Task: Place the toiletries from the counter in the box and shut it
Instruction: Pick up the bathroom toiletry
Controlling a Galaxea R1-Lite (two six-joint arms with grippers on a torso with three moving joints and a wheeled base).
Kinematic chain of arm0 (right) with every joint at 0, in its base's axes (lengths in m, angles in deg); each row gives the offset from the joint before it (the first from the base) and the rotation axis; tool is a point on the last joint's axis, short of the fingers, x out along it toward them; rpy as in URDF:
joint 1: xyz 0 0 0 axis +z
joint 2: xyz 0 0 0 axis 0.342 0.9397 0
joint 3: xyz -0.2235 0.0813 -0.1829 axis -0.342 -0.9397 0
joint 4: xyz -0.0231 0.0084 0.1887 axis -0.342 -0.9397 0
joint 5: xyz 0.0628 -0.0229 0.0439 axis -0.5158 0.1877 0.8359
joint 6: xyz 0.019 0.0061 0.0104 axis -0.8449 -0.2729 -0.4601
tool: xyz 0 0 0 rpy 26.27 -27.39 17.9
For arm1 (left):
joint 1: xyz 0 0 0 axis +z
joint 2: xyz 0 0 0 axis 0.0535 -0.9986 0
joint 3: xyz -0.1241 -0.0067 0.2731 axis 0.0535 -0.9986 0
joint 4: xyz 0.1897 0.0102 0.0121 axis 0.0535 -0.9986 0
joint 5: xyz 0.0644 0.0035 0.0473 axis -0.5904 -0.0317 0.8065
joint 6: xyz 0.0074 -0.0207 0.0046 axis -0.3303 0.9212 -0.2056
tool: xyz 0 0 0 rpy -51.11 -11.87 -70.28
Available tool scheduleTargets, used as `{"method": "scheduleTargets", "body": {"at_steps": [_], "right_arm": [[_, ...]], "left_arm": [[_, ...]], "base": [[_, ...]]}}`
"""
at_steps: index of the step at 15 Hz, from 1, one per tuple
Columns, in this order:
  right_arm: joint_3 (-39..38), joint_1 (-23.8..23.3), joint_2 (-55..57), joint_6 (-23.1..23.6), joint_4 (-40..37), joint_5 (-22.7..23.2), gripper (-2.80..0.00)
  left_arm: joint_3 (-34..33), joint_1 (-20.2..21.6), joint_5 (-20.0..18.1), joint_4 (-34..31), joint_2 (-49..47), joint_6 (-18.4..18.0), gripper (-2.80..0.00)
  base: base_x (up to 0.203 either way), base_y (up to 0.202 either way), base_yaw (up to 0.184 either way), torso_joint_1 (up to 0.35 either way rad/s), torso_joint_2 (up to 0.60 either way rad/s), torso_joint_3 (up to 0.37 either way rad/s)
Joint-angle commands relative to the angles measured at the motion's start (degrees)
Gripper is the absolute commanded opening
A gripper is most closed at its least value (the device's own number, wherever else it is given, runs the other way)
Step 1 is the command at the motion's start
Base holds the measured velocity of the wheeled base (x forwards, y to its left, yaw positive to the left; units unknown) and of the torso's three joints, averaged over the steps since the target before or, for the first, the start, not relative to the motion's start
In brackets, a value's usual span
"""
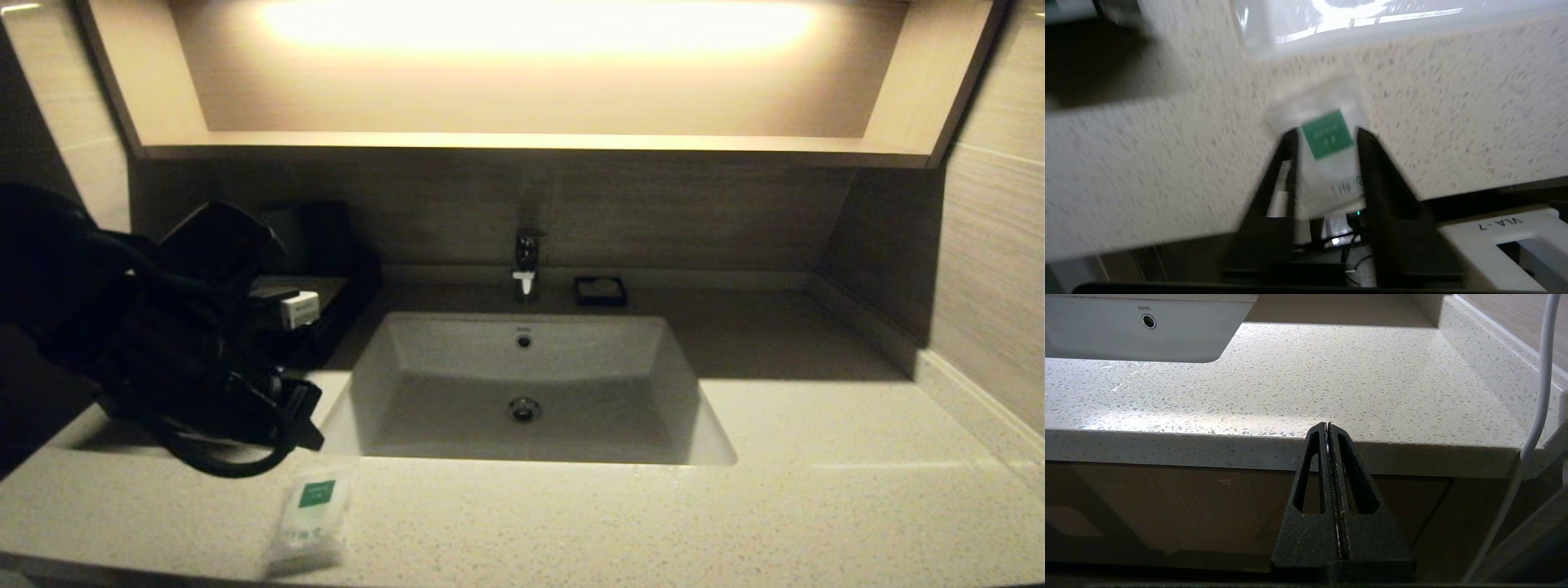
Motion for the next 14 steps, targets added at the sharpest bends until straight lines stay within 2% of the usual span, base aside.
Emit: {"method": "scheduleTargets", "body": {"at_steps": [1, 2, 4, 7, 10, 14], "right_arm": [[-0.09, 0.01, 0.02, 0.03, 0.00, 0.02, -2.80], [-0.09, 0.01, 0.04, 0.03, 0.00, 0.02, -2.80], [-0.09, 0.01, 0.05, 0.03, 0.00, 0.02, -2.80], [-0.09, 0.01, 0.05, 0.03, 0.00, 0.02, -2.80], [-0.09, 0.01, -0.01, 0.03, 0.00, 0.02, -2.80], [-0.09, 0.01, 0.02, 0.03, 0.00, 0.02, -2.80]], "left_arm": [[-1.99, -2.91, 0.86, -0.38, 0.93, 4.42, 0.00], [-2.55, -4.61, 1.09, -0.83, 1.06, 8.15, 0.00], [-2.74, -6.70, 2.19, -3.06, 1.07, 13.40, 0.00], [-2.84, -8.01, 2.96, -6.37, 0.43, 19.91, 0.00], [-3.97, -8.13, 6.87, -6.05, -0.69, 21.63, 0.00], [-4.22, -8.13, 6.97, -5.19, -2.92, 21.73, 0.00]], "base": [[0.000, 0.000, 0.000, 0.000, 0.00, 0.000], [0.000, 0.000, 0.000, 0.000, 0.00, 0.000], [0.000, 0.000, 0.000, 0.000, 0.00, 0.000], [0.000, 0.000, 0.000, 0.000, 0.00, 0.000], [0.000, 0.000, 0.000, 0.000, 0.00, 0.000], [0.000, 0.000, 0.000, 0.000, 0.00, 0.000]]}}
